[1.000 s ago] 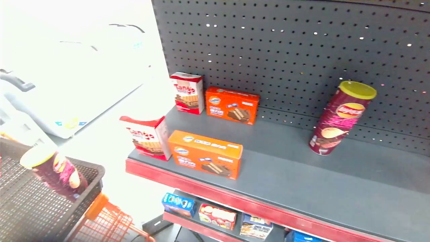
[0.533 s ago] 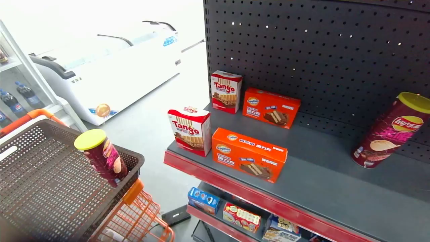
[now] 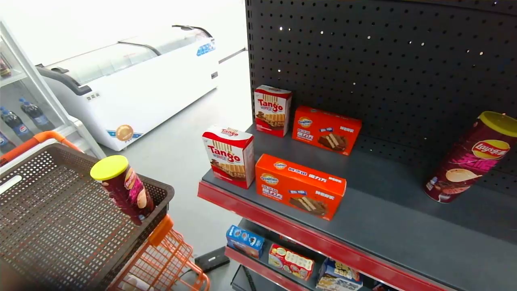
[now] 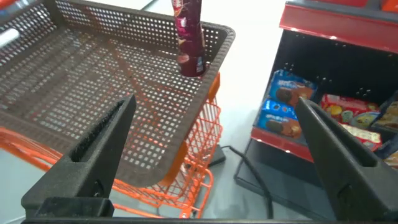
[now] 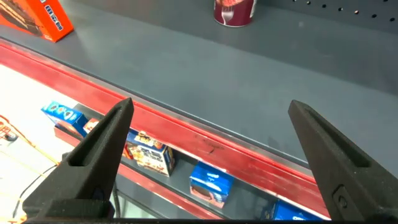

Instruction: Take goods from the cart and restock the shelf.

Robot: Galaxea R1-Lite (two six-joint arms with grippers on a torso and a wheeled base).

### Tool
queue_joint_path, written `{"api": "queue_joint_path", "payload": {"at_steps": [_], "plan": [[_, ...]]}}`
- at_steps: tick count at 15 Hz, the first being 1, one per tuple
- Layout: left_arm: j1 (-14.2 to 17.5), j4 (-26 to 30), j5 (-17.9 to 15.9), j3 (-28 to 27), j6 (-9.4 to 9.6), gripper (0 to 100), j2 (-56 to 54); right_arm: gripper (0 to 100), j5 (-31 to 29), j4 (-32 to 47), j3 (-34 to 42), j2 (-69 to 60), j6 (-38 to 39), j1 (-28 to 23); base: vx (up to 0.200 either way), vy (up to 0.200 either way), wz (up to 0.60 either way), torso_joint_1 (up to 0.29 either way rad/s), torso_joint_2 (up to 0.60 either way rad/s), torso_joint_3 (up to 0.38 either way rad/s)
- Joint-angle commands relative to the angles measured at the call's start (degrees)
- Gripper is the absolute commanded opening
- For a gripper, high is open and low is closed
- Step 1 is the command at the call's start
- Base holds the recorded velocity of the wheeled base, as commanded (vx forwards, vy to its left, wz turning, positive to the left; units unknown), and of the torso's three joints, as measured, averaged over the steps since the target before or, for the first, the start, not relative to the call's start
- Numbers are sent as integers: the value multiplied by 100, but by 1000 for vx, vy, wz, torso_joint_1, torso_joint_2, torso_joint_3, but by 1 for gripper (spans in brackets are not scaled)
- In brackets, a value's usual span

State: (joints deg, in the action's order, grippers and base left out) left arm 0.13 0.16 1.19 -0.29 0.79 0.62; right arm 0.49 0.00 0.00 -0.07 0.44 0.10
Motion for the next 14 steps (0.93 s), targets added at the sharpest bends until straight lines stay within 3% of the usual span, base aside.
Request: {"api": "queue_joint_path", "payload": {"at_steps": [1, 3, 5, 10, 12, 14], "plan": [[31, 11, 144, -314, 334, 100, 254, 100, 4, 0, 0, 7, 0, -1, 0, 0, 0, 0, 0, 0], [4, 257, 496, -1017, 404, 100, 1450, 100, 4, 0, 0, 7, 0, -10, 0, 0, 0, 0, 0, 0], [57, 292, 575, -1061, 431, 100, 2161, 100, 4, 0, 0, 7, -9, -10, 0, 0, 0, 0, 0, 0], [206, 151, 1137, -1122, 378, 100, 3656, 100, 4, 0, 0, 7, -9, -10, 0, 0, 0, 0, 0, 0], [206, -60, 1137, -1588, 431, 100, 4675, 100, 4, 0, 0, 7, -9, -10, 0, 0, 0, 0, 0, 0], [382, -657, 1181, -2001, 422, 100, 5589, 100, 4, 0, 0, 7, -9, -1, 0, 0, 0, 0, 0, 0]]}}
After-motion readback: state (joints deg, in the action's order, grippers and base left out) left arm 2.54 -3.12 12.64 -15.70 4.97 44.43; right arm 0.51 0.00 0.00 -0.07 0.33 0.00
